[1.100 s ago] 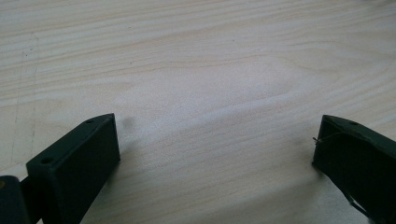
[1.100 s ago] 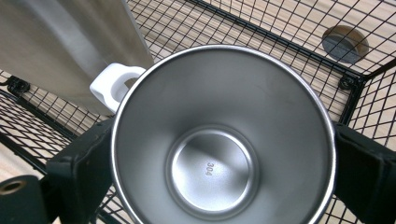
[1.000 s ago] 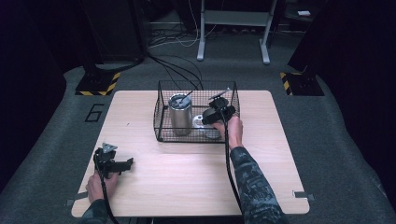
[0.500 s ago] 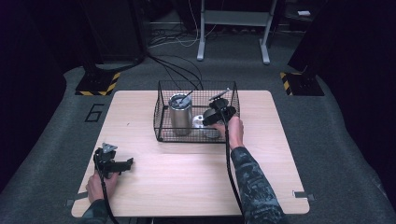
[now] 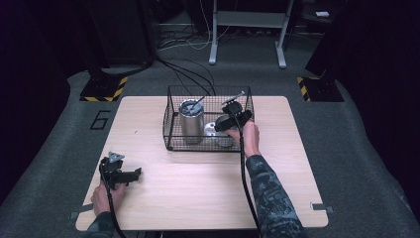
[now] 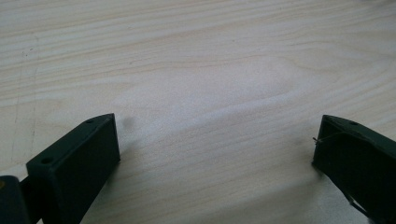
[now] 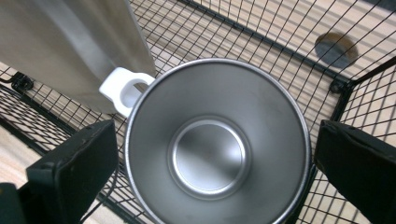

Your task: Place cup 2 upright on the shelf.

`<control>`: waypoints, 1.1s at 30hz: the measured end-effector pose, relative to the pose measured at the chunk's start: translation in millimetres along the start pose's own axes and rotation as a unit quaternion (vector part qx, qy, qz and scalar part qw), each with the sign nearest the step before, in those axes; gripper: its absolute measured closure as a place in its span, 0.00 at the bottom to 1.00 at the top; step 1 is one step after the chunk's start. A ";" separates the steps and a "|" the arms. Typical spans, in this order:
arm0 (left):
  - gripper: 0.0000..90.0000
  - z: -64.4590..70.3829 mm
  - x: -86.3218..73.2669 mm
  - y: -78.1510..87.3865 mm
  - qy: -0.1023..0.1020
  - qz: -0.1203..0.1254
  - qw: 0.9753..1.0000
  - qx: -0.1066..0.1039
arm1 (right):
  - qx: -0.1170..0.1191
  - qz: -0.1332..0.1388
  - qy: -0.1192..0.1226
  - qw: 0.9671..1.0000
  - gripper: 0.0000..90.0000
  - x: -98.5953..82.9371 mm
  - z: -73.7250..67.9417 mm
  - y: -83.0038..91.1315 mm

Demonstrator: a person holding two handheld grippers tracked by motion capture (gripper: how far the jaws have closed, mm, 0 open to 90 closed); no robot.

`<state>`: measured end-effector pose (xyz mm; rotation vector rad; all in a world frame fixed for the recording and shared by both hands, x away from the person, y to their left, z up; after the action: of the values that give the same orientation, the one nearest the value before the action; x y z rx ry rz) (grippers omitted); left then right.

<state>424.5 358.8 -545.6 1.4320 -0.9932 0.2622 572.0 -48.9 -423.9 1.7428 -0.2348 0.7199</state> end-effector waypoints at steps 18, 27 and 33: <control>0.00 -0.6 0.1 -0.3 -0.004 0.002 1.000 0.003 | 0.024 0.046 0.040 0.998 0.00 -9.0 -12.6 45.8; 0.00 -0.8 0.1 0.0 -0.005 -0.001 1.000 0.001 | 0.027 0.057 0.064 0.996 0.00 -28.6 -23.6 70.0; 0.00 -0.8 0.1 0.0 -0.005 -0.001 1.000 0.001 | 0.027 0.058 0.085 0.994 0.00 -47.8 -26.0 80.3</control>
<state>424.8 359.5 -545.3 1.4364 -1.0005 0.2548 484.5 -59.0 -383.2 1.7189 -0.2020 0.9624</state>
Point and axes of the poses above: each handheld gripper's, and its own axes: y roughly backward along the jaws, x roughly out of its top, z roughly to its right, the point moved 2 cm from there along -y, roughly forward along the jaws, and after that the axes turned 13 degrees about -y, right-handed, at the moved point
